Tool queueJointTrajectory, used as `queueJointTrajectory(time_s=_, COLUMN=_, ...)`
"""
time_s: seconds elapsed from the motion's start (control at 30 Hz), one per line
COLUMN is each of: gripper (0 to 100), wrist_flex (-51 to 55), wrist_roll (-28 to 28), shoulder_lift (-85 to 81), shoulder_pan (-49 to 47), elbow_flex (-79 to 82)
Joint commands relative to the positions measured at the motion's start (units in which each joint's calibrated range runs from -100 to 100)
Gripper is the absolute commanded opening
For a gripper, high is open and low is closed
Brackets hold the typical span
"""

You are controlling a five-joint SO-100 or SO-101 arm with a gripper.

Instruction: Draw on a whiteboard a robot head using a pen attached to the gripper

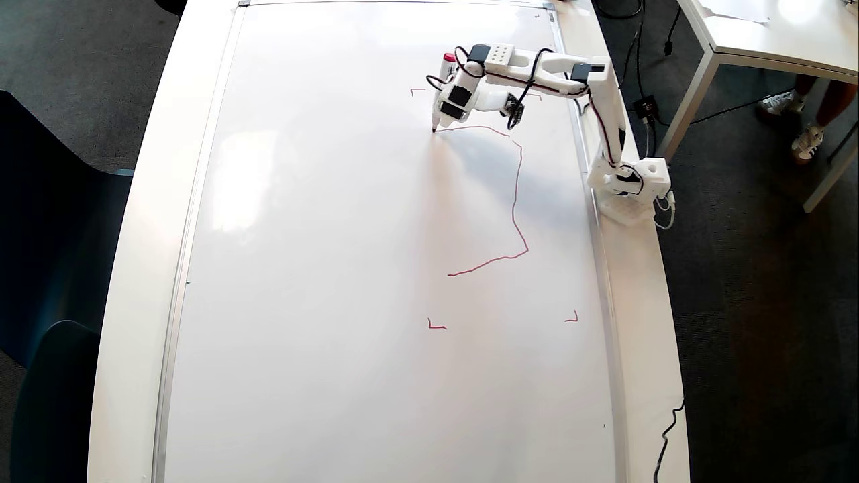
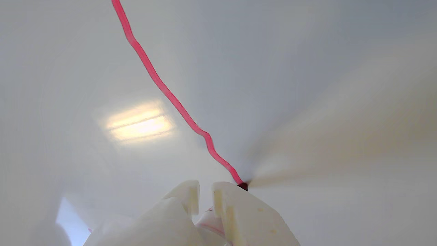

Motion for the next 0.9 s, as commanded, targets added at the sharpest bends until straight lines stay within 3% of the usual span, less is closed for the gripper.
queueJointTrajectory(time_s=0.0, gripper=1, wrist_flex=0.44, wrist_roll=-1.32, shoulder_lift=2.51, shoulder_pan=-1.85, elbow_flex=-2.66)
queueJointTrajectory(time_s=0.87, gripper=1, wrist_flex=1.31, wrist_roll=-18.11, shoulder_lift=4.86, shoulder_pan=-32.79, elbow_flex=-2.85)
